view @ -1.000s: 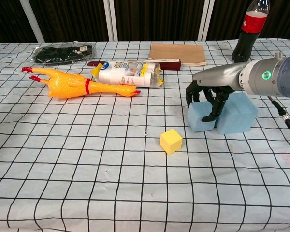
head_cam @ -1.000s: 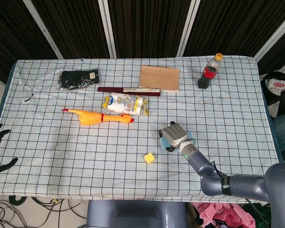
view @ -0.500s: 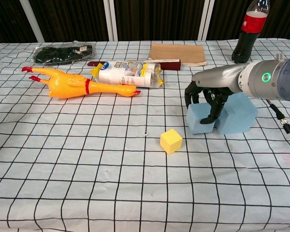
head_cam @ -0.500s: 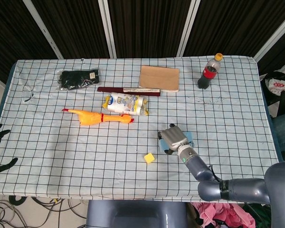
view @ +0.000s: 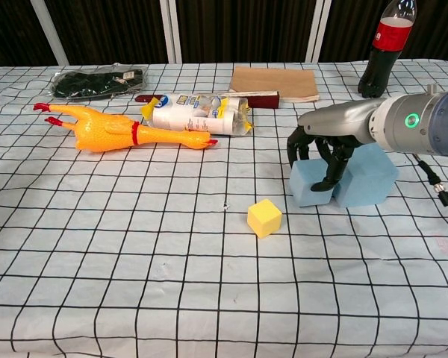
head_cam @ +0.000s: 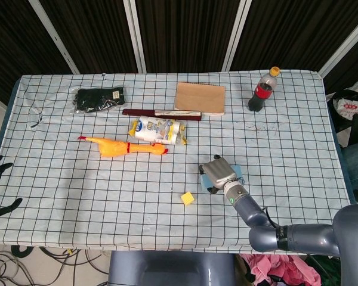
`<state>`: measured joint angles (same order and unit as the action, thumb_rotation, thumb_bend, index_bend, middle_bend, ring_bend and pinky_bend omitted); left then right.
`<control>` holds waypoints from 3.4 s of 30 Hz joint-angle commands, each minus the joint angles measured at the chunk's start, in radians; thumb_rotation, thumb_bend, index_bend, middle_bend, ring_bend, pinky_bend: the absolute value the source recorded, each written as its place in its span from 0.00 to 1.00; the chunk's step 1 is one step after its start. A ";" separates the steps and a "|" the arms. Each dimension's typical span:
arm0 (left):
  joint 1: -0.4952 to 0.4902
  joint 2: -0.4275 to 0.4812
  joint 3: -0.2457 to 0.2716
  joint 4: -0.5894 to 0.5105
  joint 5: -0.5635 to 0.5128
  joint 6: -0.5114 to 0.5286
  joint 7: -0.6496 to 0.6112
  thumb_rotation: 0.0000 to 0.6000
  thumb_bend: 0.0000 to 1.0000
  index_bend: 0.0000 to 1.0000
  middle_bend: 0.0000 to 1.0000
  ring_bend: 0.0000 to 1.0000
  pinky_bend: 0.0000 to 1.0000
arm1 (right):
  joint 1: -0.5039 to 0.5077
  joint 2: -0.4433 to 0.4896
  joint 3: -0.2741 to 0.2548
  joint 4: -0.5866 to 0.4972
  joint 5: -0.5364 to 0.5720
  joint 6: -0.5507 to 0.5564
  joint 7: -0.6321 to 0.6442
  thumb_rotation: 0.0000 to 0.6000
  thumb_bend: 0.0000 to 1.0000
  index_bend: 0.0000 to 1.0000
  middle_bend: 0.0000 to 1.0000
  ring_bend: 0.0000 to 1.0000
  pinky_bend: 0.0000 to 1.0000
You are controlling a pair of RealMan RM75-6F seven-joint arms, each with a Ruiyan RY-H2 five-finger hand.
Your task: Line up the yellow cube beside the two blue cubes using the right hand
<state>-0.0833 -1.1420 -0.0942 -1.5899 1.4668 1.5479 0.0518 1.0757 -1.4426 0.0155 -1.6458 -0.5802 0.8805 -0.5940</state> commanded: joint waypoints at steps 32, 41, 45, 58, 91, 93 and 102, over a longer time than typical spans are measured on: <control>0.002 0.003 0.001 -0.002 -0.002 -0.001 -0.001 1.00 0.04 0.21 0.10 0.00 0.00 | 0.003 -0.012 0.012 -0.013 0.056 0.029 -0.060 1.00 0.30 0.32 0.30 0.47 0.13; 0.002 0.003 0.001 -0.002 -0.001 0.000 -0.001 1.00 0.04 0.21 0.10 0.00 0.00 | 0.013 -0.011 0.012 -0.028 0.098 0.040 -0.091 1.00 0.29 0.23 0.27 0.47 0.13; 0.003 0.003 0.001 -0.002 -0.001 0.000 -0.002 1.00 0.04 0.21 0.10 0.00 0.00 | 0.017 -0.007 0.007 -0.040 0.112 0.046 -0.108 1.00 0.29 0.22 0.27 0.47 0.13; 0.005 0.005 0.003 -0.004 0.002 0.003 -0.003 1.00 0.04 0.21 0.10 0.00 0.00 | 0.010 0.012 0.015 -0.084 0.090 0.084 -0.114 1.00 0.29 0.22 0.22 0.45 0.13; 0.006 0.011 0.006 -0.005 0.008 0.002 -0.017 1.00 0.04 0.21 0.10 0.00 0.00 | -0.127 0.030 -0.057 -0.295 -0.436 0.206 -0.072 1.00 0.22 0.25 0.09 0.22 0.13; 0.006 0.011 0.006 -0.005 0.008 0.001 -0.016 1.00 0.04 0.21 0.10 0.00 0.00 | -0.130 0.003 -0.058 -0.275 -0.442 0.199 -0.080 1.00 0.22 0.25 0.09 0.22 0.13; 0.005 0.009 0.004 -0.002 0.004 0.001 -0.011 1.00 0.04 0.21 0.10 0.00 0.00 | -0.119 -0.074 -0.022 -0.196 -0.402 0.151 -0.111 1.00 0.22 0.26 0.11 0.23 0.13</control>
<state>-0.0778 -1.1332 -0.0901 -1.5923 1.4710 1.5491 0.0403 0.9529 -1.5099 -0.0141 -1.8486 -0.9922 1.0393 -0.6994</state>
